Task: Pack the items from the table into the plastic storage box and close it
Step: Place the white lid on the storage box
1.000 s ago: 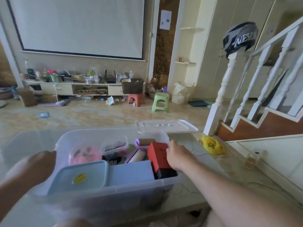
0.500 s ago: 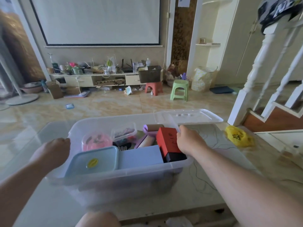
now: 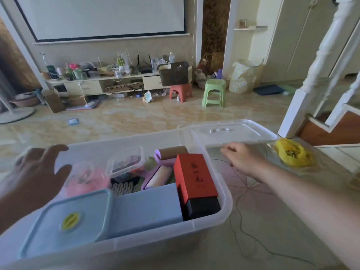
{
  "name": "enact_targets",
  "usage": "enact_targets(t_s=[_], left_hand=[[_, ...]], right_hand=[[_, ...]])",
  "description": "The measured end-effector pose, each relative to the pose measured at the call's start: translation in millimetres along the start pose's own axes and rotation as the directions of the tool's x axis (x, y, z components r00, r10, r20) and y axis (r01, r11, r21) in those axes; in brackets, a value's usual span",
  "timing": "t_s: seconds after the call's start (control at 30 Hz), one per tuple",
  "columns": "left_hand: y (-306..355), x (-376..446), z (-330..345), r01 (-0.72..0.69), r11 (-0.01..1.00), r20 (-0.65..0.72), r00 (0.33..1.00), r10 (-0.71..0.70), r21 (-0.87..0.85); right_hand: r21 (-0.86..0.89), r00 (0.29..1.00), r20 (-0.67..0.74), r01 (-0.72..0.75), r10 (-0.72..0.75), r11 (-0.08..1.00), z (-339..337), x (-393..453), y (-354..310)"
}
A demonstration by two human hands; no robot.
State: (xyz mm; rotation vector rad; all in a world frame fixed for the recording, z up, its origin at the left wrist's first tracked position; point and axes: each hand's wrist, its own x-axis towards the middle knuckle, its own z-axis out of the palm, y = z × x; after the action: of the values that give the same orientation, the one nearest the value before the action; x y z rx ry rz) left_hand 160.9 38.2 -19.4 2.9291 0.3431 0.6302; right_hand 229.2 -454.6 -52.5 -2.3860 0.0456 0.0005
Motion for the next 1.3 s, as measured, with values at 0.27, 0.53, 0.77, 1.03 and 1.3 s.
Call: enact_targets(t_s=[0.27, 0.53, 0.77, 1.03, 1.3], left_hand=[[240.3, 83.6, 46.8, -0.441, 0.861, 0.208, 0.844, 0.494, -0.253], [393.5, 112.1, 102.5, -0.597, 0.791, 0.697, 0.511, 0.503, -0.134], [428.2, 88.9, 130.4, -0.777, 0.627, 0.73, 0.459, 0.506, 0.054], [419.1, 85.0, 65.6, -0.74, 0.664, 0.073, 0.672, 0.737, 0.108], [330.0, 48.9, -98.2, -0.46, 0.732, -0.077, 0.867, 0.492, -0.503]], right_hand=[[-0.706, 0.989, -0.118, -0.023, -0.086, 0.708, 12.9, 132.8, 107.2], [-0.77, 0.942, -0.191, 0.031, -0.276, 0.638, 23.4, 159.3, 159.5], [-0.499, 0.776, -0.462, 0.172, -0.429, 0.849, -45.0, 116.2, 160.1], [-0.437, 0.71, -0.654, -0.071, -0.262, 0.897, -153.4, 47.3, 167.4], [0.406, 0.75, -0.619, 0.05, 0.234, 0.912, -217.6, -46.8, 89.8]])
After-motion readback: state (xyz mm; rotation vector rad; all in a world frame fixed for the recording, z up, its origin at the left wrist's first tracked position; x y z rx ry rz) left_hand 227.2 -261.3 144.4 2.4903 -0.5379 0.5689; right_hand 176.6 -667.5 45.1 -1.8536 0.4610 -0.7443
